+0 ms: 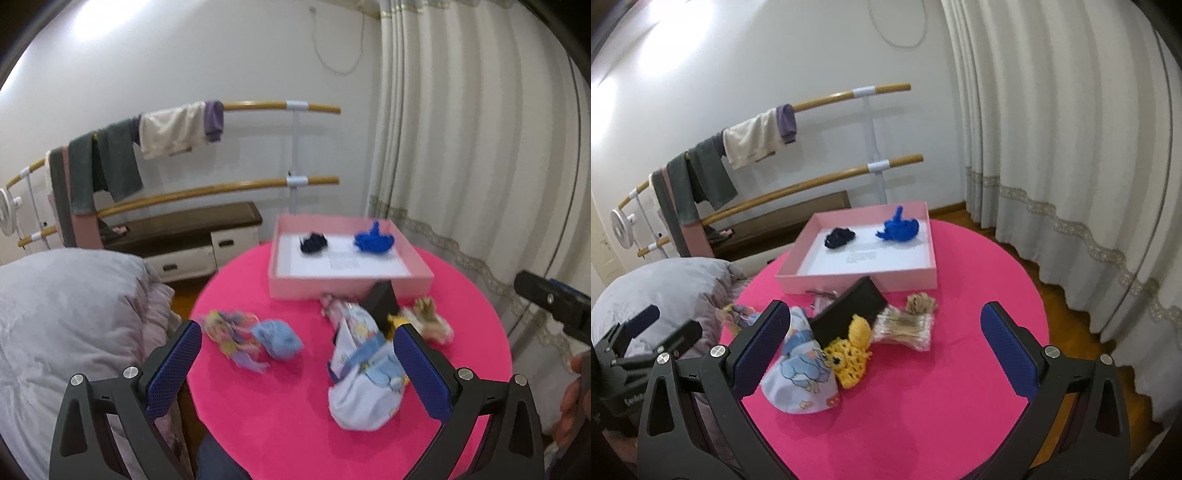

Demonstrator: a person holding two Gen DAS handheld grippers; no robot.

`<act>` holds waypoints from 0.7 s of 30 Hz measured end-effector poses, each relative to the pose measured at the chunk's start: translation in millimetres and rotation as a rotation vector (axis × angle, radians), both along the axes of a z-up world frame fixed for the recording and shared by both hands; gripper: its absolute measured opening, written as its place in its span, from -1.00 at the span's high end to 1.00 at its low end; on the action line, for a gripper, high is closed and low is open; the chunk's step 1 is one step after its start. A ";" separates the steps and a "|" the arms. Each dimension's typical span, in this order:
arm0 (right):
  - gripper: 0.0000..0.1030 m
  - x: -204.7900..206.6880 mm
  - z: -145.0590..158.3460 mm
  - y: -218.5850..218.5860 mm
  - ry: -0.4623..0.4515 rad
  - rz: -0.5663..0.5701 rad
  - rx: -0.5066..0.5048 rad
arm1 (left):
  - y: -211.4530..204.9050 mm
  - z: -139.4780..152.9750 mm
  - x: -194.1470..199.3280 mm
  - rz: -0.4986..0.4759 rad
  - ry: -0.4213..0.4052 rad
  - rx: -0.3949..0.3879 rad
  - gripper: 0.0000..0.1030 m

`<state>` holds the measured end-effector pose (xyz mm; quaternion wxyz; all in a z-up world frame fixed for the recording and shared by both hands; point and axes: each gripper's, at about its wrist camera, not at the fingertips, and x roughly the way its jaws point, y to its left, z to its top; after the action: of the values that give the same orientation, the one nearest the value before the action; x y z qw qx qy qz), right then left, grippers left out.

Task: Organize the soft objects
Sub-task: 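Withdraw both tools from the pink box, then grasp the cartoon-print cloth bag with the left tool while the right tool grasps the yellow crocheted toy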

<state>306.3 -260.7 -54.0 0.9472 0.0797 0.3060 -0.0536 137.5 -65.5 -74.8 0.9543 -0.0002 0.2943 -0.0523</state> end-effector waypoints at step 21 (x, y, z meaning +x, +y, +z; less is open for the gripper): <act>-1.00 29.7 -77.0 -36.1 0.185 -0.016 0.104 | -19.8 -81.9 72.1 -0.095 0.274 -0.148 -0.53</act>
<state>336.0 -296.7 -131.0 0.9091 0.1257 0.3938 -0.0522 209.6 -85.3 -156.7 0.8991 -0.0636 0.4167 -0.1184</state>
